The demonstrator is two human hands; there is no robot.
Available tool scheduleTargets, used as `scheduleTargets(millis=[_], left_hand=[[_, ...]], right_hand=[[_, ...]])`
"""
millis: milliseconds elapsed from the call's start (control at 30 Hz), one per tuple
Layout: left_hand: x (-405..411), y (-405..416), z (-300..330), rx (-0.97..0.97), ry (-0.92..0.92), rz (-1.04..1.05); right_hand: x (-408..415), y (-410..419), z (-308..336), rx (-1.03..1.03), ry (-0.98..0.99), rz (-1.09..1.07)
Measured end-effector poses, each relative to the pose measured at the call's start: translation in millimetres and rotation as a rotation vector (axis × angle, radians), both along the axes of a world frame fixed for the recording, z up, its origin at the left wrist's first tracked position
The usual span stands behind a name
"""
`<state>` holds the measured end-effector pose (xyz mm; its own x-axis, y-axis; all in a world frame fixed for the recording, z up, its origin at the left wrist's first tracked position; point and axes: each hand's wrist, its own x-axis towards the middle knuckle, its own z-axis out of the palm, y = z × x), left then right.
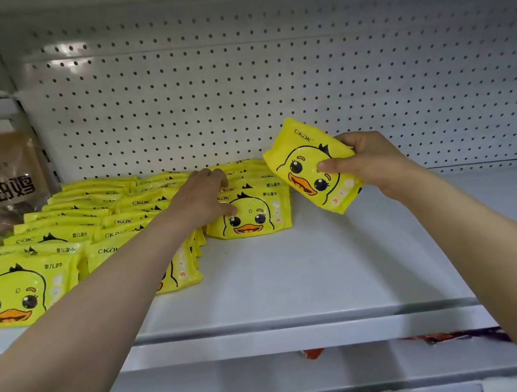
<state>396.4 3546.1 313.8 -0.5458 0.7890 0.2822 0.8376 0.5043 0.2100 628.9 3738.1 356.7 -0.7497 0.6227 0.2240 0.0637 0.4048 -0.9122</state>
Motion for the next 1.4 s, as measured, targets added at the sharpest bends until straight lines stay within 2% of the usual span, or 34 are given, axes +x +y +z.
scheduleTargets(millis=[100, 267, 333, 500, 733, 1000, 1400], left_hand=[[-4.9, -13.5, -0.5, 0.044, -0.05, -0.011], [-6.9, -37.9, 0.5, 0.311, -0.068, -0.111], [-3.0, -44.0, 1.5, 0.359, -0.078, -0.158], [-1.6, -48.0, -3.6, 0.256, -0.144, -0.24], [-9.1, -38.4, -9.1, 0.213, -0.195, -0.149], [-11.1, -30.3, -13.7, 0.168, -0.132, -0.05], [-9.5, -29.8, -10.5, 0.12, -0.1, -0.044]], right_hand=[[-8.6, 0.5, 2.1, 0.181, -0.133, 0.033], [-35.6, -10.5, -0.6, 0.426, -0.303, 0.153], [-51.6, -16.2, -6.3, 0.487, -0.347, 0.191], [-83.0, -32.6, -28.6, 0.535, -0.403, 0.255], [-97.8, -43.2, -44.8, 0.469, -0.359, 0.251], [-96.1, -48.6, -52.3, 0.837, -0.364, 0.181], [-92.1, -58.2, -54.1, 0.98, -0.416, 0.106]])
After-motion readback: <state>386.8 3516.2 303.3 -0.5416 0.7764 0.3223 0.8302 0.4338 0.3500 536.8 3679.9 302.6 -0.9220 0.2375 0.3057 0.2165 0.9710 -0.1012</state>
